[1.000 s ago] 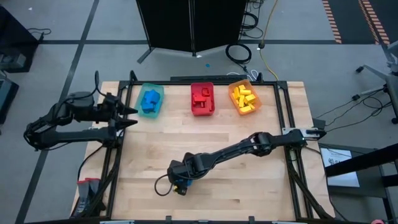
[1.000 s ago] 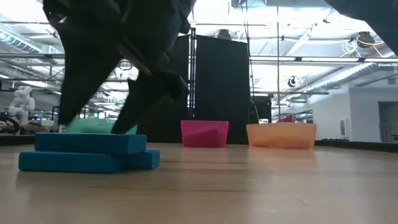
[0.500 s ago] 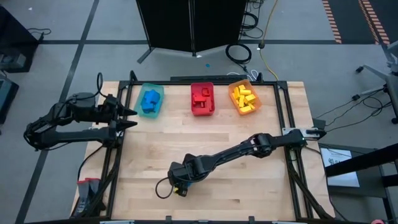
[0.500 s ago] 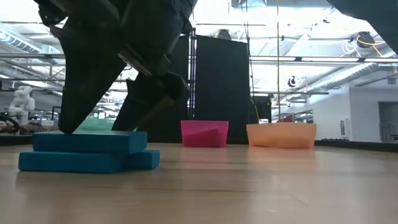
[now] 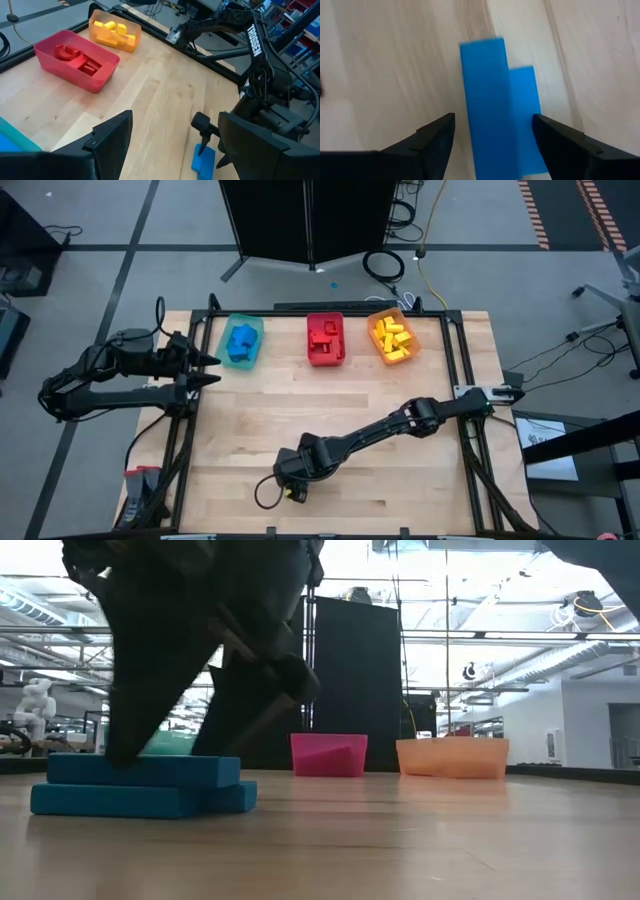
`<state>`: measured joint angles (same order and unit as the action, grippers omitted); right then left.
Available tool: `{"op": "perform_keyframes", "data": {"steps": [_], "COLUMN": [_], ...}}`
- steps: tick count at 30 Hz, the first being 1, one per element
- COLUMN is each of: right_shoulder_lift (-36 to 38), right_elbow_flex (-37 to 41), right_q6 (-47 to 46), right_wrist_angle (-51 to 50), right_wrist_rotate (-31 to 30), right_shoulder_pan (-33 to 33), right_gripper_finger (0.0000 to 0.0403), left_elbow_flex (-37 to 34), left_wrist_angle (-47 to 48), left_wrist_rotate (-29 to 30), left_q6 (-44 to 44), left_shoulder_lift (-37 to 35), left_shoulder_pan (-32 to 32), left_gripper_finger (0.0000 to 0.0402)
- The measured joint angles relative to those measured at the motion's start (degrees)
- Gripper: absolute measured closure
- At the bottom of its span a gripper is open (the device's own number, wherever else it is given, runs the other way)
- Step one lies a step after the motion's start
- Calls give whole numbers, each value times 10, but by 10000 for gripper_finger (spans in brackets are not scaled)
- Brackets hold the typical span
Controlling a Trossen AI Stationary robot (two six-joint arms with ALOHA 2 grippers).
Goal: Sort blocks
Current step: Put the blue block into the blue bin
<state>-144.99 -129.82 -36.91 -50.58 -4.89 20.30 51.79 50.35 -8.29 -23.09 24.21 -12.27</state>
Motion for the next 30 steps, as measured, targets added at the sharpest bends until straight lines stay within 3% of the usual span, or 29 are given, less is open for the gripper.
{"op": "perform_keyframes", "data": {"steps": [12,18,30], "right_shoulder_lift": [0,1,1], "right_elbow_flex": [0,-1,-41], "right_q6": [-4,-30,-32], "right_wrist_angle": [-21,-41,-23], "right_wrist_rotate": [1,-14,-69], "right_shoulder_pan": [0,-1,0], "right_gripper_finger": [221,296,298], "left_elbow_flex": [0,0,0], "left_wrist_angle": [0,0,0], "left_wrist_rotate": [0,0,12], "left_q6": [0,0,0], "left_shoulder_lift": [0,0,0], "left_shoulder_pan": [0,0,0], "left_gripper_finger": [104,104,104]}}
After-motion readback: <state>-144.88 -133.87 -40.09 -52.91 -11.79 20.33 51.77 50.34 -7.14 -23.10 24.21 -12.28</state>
